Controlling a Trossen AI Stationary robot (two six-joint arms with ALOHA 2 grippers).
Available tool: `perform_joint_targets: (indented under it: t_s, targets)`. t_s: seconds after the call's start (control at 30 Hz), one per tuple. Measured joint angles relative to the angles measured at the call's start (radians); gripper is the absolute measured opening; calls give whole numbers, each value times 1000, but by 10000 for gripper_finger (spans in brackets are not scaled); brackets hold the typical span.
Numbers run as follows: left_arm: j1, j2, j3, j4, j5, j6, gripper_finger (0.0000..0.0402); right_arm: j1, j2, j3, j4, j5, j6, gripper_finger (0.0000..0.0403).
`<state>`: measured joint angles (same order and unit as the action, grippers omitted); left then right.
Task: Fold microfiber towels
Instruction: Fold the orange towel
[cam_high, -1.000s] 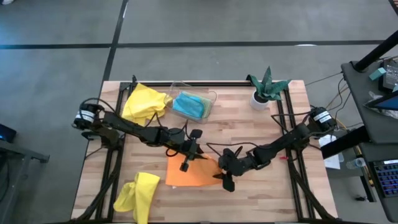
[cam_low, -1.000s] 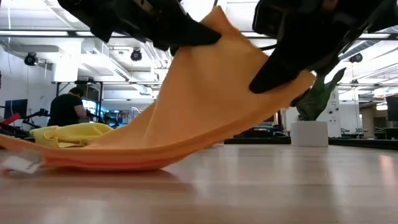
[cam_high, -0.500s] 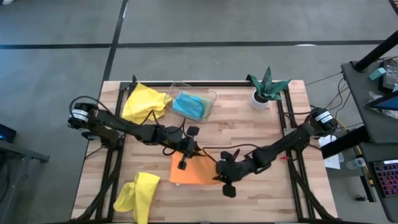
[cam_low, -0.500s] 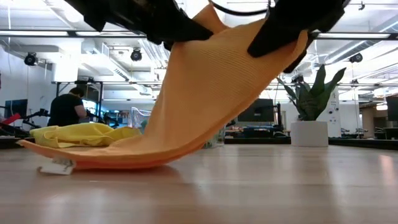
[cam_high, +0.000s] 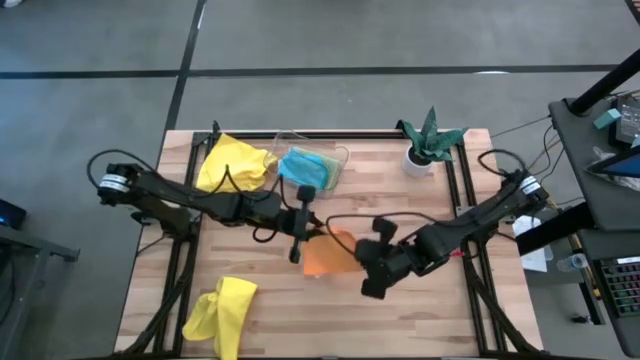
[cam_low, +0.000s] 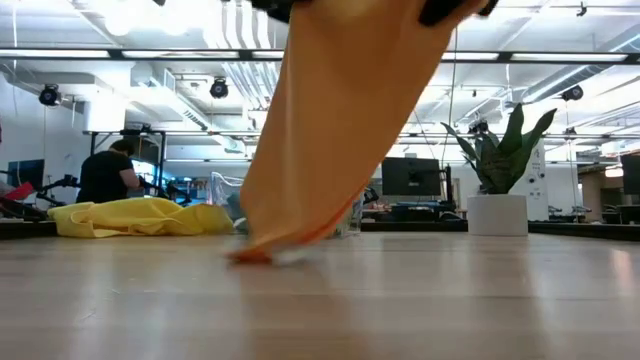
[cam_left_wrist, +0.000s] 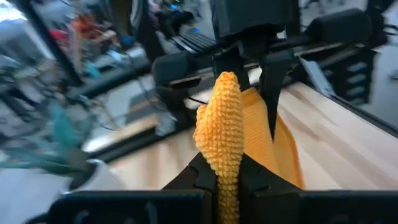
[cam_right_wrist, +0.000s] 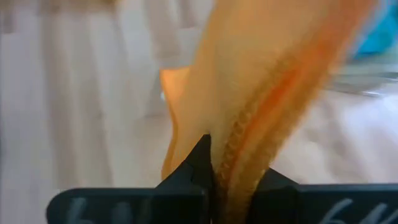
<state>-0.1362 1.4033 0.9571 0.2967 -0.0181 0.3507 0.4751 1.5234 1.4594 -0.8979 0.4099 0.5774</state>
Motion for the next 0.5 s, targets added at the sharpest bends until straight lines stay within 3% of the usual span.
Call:
perform_joint_targets:
  t_s: [0.27, 0.5]
  targets:
    - [35, -66, 35, 1, -21, 32, 0, -7, -10, 184, -304, 159, 71, 9]
    - [63, -61, 33, 4, -18, 32, 0, -9, -10, 244, -416, 204, 85, 9]
